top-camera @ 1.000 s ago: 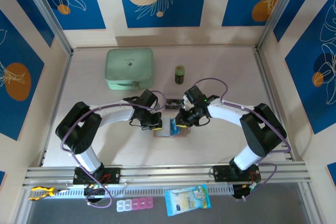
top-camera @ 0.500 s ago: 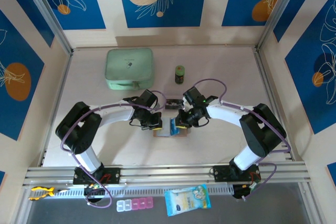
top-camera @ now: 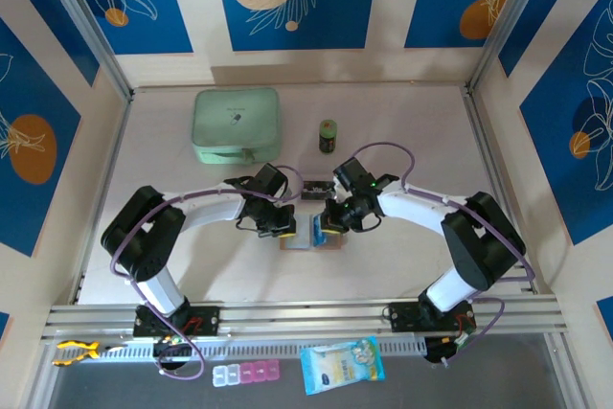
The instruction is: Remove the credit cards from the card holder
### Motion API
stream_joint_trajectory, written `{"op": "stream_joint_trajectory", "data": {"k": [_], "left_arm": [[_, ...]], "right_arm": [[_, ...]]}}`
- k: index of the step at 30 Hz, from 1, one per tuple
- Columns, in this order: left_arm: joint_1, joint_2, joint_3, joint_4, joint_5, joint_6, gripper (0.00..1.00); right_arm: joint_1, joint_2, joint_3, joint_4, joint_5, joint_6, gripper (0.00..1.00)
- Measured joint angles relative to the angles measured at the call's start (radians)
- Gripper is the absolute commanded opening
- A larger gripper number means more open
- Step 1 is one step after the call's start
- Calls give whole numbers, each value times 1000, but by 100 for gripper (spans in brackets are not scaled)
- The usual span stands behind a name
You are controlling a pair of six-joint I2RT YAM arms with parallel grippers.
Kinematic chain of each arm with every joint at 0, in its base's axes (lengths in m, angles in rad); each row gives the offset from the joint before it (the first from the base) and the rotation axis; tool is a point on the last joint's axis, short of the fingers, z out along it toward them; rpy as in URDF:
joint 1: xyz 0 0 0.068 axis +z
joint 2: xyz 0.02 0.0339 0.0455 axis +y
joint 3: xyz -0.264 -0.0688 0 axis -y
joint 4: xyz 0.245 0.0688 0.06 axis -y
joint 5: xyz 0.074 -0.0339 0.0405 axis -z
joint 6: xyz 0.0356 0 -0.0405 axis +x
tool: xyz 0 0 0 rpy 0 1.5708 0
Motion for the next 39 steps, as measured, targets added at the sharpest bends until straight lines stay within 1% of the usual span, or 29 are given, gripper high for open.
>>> {"op": "stream_joint_trajectory", "data": {"k": [4,8,12,20,25,28,33,39], "left_arm": [[0,-2,0,-2,0,0,5],[0,-10,0,-10,0,0,6],[0,-31,0,-26,-1,0,8],[11,-71,4,-30,-8,0,11],[37,-109,4,-40,-13,2,11],[60,-132,4,-55,-18,11,12],[103,-154,4,-72,-21,19,12],[139,-159,4,-81,-19,26,12]], "right_arm": [[-3,-51,10,-37,14,-24,5],[-14,-82,51,-92,16,-105,4],[-18,-87,132,-180,42,-275,3],[-26,-43,327,-370,121,-731,1],[-39,52,464,-475,164,-1012,0],[-49,124,548,-528,192,-1131,0],[-91,243,702,-611,190,-1258,0],[-147,361,874,-668,160,-1347,0]]}}
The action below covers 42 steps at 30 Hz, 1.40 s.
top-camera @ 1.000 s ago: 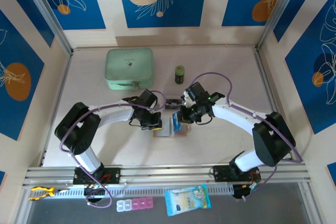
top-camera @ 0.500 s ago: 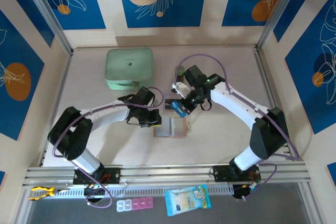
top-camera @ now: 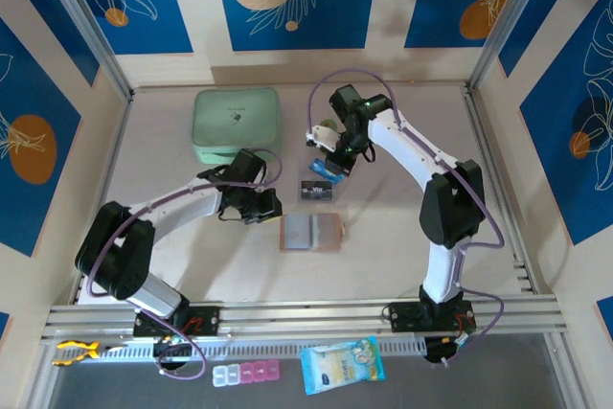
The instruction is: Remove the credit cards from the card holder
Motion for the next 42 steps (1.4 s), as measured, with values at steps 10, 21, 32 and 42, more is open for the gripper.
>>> {"op": "stream_joint_trajectory", "data": {"k": [10,21,32,42], "left_arm": [[32,0,-8,-17,4,19,12],[58,0,-19,-28,9,35,12],[69,0,-27,-35,19,44,12],[77,0,-28,-35,23,44,12]], "right_arm": [[-36,171,181,-72,-49,-96,0],[-46,261,273,-139,-56,-208,0],[-46,344,291,-181,-60,-273,0],[-33,365,291,-180,-68,-294,18]]}}
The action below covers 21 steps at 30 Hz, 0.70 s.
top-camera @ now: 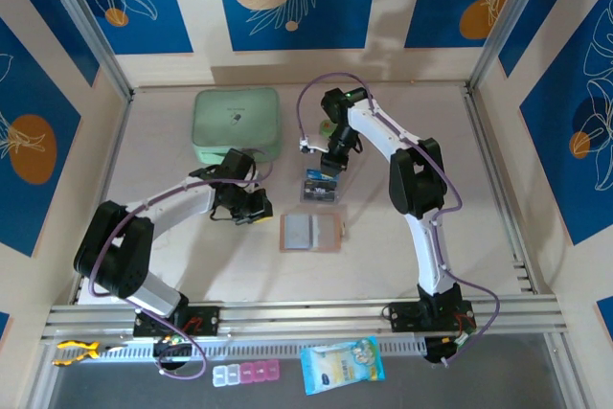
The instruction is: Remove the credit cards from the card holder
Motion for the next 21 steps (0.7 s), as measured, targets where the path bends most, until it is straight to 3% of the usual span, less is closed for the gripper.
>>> {"op": "stream_joint_trajectory", "data": {"k": [21], "left_arm": [[1,0,-21,0,1,0,12]], "right_arm": [[1,-21,-6,150,108,48,16]]}}
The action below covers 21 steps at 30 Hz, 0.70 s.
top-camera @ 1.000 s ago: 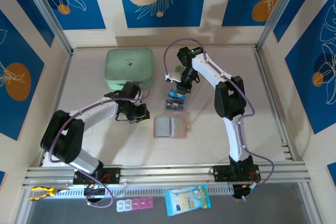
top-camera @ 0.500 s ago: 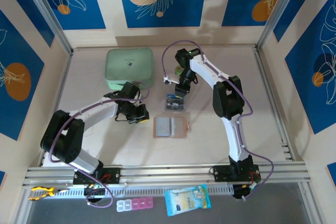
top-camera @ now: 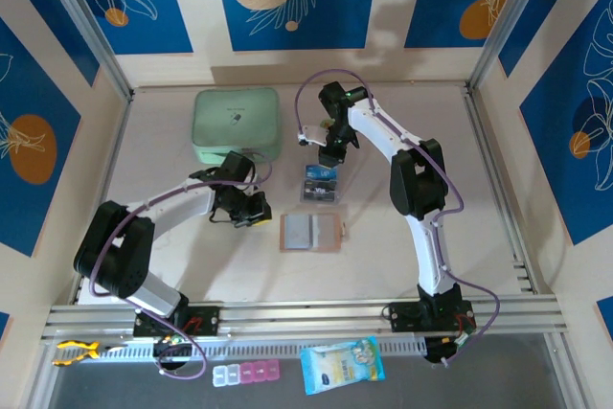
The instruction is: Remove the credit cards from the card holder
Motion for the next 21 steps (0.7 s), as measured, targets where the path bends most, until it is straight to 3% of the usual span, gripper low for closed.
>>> {"op": "stream_joint_trajectory", "data": {"k": [21], "left_arm": [[0,-8,-2,0,3,0,12]], "right_arm": [[18,-48,-68,14,2,26,11]]}}
